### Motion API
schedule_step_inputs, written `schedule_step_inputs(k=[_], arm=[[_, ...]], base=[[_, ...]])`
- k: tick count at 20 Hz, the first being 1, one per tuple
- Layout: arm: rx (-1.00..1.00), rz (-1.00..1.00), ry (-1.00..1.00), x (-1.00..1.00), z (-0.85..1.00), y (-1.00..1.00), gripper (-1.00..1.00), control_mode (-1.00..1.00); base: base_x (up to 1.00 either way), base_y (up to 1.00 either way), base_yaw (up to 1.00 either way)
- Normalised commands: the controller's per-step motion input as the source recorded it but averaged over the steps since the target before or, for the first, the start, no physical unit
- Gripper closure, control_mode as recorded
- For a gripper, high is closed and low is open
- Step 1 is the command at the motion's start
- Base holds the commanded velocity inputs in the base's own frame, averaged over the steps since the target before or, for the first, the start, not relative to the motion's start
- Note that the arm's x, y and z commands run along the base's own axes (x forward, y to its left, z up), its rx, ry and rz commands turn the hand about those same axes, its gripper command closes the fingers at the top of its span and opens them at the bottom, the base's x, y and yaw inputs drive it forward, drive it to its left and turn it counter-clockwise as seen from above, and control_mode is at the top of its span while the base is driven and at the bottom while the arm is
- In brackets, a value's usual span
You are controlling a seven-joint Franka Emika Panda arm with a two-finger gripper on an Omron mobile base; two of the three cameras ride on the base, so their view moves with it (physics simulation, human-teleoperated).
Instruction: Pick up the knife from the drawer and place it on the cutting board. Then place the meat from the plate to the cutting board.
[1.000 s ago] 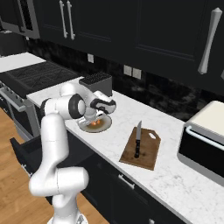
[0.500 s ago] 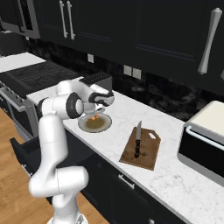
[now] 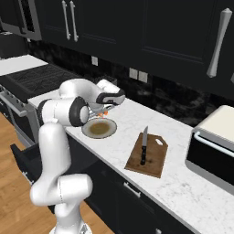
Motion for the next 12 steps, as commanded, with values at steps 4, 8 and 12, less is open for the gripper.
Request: schedule_step_inputs(k=[4,8,12], arm=[[0.02,-0.15,0.16,-0.19,0.87,-0.62,1.00,-1.00],[0.00,-0.24,0.33,-0.35,0.93,-0.48,1.00,-1.00],[0.05,-0.32,0.31,-0.66,0.79,-0.21,1.00,-1.00]], base=[[0.00,0.00,0.00],[0.00,0.00,0.00],[0.00,0.00,0.00]])
